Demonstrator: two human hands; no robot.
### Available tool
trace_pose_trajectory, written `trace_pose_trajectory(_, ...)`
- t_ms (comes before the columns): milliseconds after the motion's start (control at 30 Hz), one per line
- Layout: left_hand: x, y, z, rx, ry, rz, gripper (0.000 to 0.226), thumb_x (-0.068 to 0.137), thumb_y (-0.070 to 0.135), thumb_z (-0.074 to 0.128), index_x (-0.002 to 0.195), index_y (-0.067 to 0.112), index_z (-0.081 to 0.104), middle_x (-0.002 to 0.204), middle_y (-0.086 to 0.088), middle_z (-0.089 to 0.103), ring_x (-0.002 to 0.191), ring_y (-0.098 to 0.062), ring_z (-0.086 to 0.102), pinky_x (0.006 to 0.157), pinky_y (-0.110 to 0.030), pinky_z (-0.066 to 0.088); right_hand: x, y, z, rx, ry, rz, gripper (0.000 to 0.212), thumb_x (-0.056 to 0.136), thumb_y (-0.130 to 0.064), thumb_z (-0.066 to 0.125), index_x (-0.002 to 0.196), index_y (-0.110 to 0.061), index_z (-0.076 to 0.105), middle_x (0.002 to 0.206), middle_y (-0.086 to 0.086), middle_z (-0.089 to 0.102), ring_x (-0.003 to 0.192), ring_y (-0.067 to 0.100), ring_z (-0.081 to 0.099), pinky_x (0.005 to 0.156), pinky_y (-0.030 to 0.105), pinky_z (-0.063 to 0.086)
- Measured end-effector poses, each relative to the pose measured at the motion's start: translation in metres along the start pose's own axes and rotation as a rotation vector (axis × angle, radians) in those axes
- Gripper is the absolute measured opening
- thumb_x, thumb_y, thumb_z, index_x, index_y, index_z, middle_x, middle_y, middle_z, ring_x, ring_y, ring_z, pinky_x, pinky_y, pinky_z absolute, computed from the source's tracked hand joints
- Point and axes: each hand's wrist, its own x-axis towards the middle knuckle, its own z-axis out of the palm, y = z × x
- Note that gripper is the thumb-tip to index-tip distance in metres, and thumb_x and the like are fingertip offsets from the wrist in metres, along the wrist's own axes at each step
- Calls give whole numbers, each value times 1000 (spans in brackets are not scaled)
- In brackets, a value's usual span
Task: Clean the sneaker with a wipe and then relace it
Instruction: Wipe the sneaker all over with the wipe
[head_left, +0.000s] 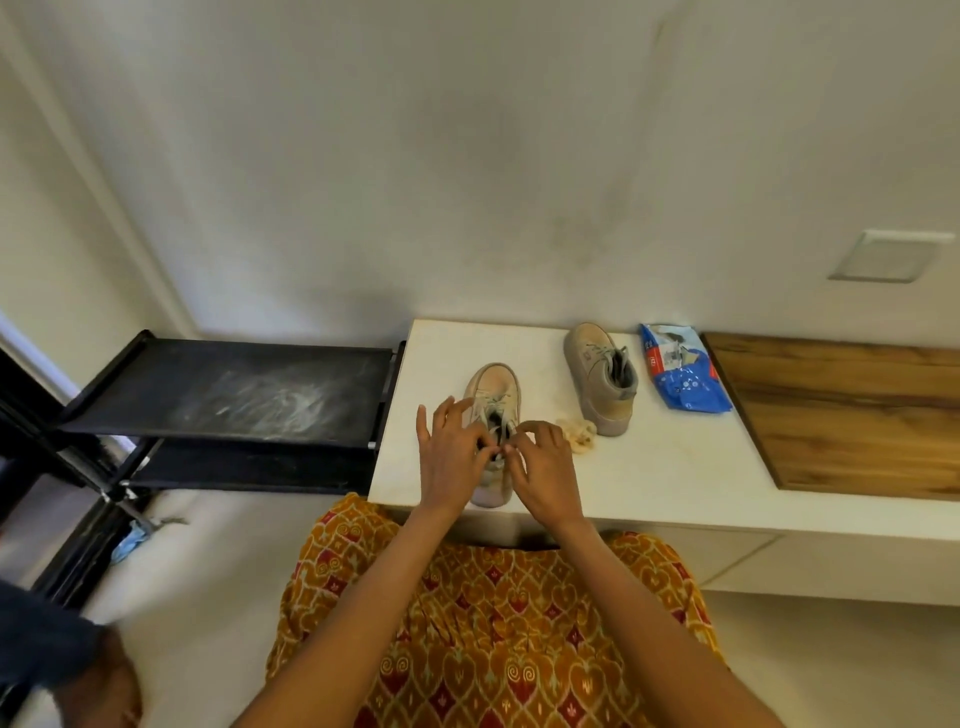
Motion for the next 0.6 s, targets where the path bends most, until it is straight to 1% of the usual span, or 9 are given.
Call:
trace_pose_trajectory(100, 2, -4, 2, 56, -27, 92, 14, 83, 38, 65, 79, 28, 73, 131, -5, 58, 131, -29, 42, 112, -55, 12, 2, 11, -2, -1, -12, -41, 38, 93, -38, 33, 102, -19, 65, 119, 3, 57, 114, 20, 45, 89, 36, 38)
trace_pose_trajectory(200, -7, -9, 4, 73, 26, 166, 37, 89, 51, 44, 84, 29, 74, 135, -6, 54, 133, -30, 41, 112, -56, 16, 13, 20, -6, 33, 32, -12, 35, 95, -36, 36, 105, -19, 65, 120, 4, 57, 113, 21, 46, 90, 36, 40)
trace_pose_trajectory(233, -11, -11, 4, 68, 41, 184, 40, 88, 54, 41, 83, 30, 73, 138, -7, 51, 134, -30, 38, 113, -56, 16, 17, 23, -7, 40, 62, 18, 35, 96, -33, 36, 105, -17, 65, 119, 5, 57, 112, 22, 47, 90, 36, 41)
trace_pose_trajectory(300, -17, -16, 5, 83, 59, 238, 38, 86, 55, 44, 82, 30, 73, 142, -7, 46, 137, -29, 33, 112, -55, 14, 26, 32, -6, 20, 134, 98, 30, 96, -25, 38, 107, -13, 64, 115, 7, 59, 108, 25, 51, 89, 36, 42)
trace_pose_trajectory(367, -21, -20, 7, 99, 85, 313, 25, 85, 46, 55, 84, 29, 73, 144, -7, 43, 138, -28, 28, 112, -56, 14, 34, 45, -5, -48, 139, 236, 26, 96, -16, 43, 114, -11, 60, 119, 10, 57, 111, 28, 53, 89, 38, 46)
trace_pose_trajectory(433, -19, -21, 8, 96, 103, 404, 8, 80, 32, 69, 87, 30, 72, 145, -6, 41, 139, -27, 27, 112, -57, 15, 40, 59, -5, -120, -48, 455, 34, 95, -15, 43, 128, -14, 50, 132, 11, 49, 118, 29, 50, 89, 42, 48)
trace_pose_trajectory(500, -15, -23, 8, 105, 98, 458, 18, 76, 24, 74, 91, 32, 70, 147, -7, 39, 139, -28, 26, 111, -59, 16, 42, 70, -4, -196, -289, 558, 34, 96, -17, 38, 129, -16, 47, 131, 11, 49, 115, 30, 52, 87, 42, 47)
trace_pose_trajectory(533, -13, -26, 8, 109, 105, 463, 22, 76, 21, 73, 95, 33, 69, 147, -7, 39, 139, -28, 26, 111, -59, 16, 42, 75, -2, -211, -351, 561, 31, 96, -18, 36, 124, -16, 50, 126, 10, 53, 111, 29, 55, 85, 40, 46)
trace_pose_trajectory(600, -8, -36, 5, 113, 130, 428, 33, 78, 19, 69, 108, 33, 66, 145, -8, 41, 137, -30, 31, 111, -59, 17, 39, 83, 3, -187, -351, 558, 28, 96, -21, 36, 114, -16, 57, 116, 9, 59, 103, 28, 58, 82, 36, 45)
